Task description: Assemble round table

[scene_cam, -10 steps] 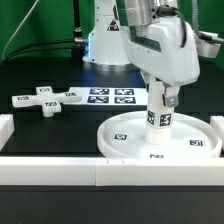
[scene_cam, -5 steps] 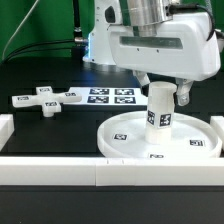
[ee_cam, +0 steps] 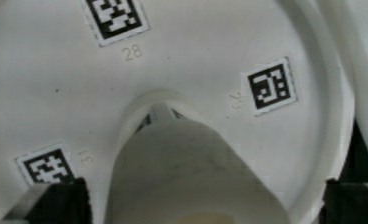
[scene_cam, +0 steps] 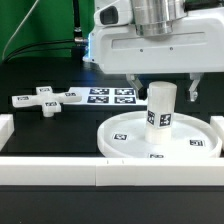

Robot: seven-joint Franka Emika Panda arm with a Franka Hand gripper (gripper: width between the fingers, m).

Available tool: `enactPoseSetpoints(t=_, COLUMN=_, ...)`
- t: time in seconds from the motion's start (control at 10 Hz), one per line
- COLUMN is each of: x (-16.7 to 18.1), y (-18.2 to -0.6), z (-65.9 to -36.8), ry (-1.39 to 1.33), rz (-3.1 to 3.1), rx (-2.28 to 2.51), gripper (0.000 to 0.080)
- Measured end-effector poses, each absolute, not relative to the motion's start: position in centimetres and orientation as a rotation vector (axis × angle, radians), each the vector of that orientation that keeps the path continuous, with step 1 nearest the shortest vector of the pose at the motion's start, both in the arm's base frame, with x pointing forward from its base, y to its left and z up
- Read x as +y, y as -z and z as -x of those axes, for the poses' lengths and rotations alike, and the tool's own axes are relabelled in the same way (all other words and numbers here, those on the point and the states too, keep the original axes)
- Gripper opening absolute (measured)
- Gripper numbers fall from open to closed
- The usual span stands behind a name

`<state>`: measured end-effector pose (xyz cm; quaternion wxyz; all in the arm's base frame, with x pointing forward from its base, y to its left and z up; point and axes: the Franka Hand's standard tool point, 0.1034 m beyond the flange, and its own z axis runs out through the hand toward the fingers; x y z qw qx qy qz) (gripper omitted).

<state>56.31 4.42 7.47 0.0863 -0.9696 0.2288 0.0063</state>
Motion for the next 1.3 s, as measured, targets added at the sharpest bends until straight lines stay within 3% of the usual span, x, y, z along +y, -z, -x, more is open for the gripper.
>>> enactPoseSetpoints(t=1.3, x=3.0, y=-7.0, z=-56.4, ry=0.082, rz=2.957, rx=-0.716, gripper=0.0648)
